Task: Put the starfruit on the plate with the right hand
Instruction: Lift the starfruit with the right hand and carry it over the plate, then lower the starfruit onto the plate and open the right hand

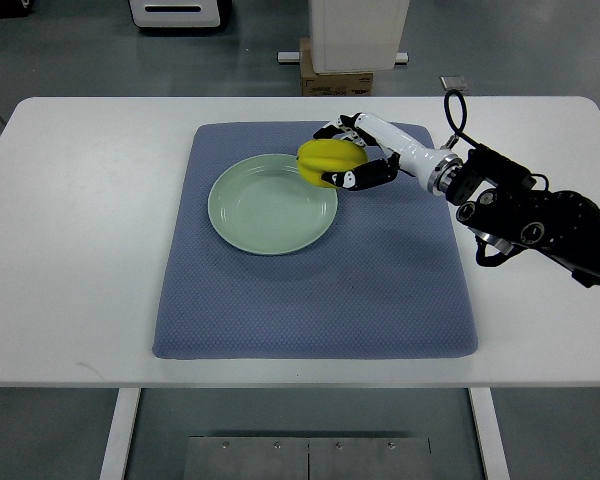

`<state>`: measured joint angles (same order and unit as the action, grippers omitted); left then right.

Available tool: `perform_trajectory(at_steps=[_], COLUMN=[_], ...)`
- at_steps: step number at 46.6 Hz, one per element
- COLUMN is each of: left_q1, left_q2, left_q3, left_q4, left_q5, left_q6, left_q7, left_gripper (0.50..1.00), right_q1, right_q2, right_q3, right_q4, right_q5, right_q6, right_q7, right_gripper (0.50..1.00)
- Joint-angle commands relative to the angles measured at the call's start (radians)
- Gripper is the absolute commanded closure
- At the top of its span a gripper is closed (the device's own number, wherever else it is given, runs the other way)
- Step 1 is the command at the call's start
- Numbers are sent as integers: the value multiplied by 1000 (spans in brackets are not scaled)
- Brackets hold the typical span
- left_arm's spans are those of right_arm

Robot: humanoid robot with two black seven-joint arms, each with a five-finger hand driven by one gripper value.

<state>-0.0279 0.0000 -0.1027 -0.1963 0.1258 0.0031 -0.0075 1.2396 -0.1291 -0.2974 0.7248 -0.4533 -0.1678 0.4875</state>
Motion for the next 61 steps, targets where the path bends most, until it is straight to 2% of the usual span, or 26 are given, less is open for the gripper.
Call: perform_trajectory(at_steps=[1,8,16,49,52,57,60,61], left_q1=[-1,-1,0,-1,0,0,0,0], left_q2=[0,0,0,0,0,0,0,0], left_q3=[0,0,0,0,0,0,0,0], left_q4=[0,0,0,0,0,0,0,0], left_q5=[0,0,0,0,0,0,0,0], left_q6=[0,0,0,0,0,0,0,0], left_q7=[0,0,0,0,0,0,0,0], left_gripper=[500,500,500,500,500,500,500,500], right_q1=[0,-2,-12,-37,-37,-35,-34,-34], right_q2=[32,124,129,129,129,129,129,129], right_q3=[0,0,0,-2,-2,-2,0,0], right_q4=[-8,-80,-140,-134,-133,-133,-131,-131], right_q5=[1,2,2,24,24,24,25,25], right_q6=[-1,-1,1,1,1,-1,-2,-2], right_q7=[-4,-20,-21,-24,-21,-14,-12,-12], right_gripper=[1000,1000,1000,1000,919,817,689,664])
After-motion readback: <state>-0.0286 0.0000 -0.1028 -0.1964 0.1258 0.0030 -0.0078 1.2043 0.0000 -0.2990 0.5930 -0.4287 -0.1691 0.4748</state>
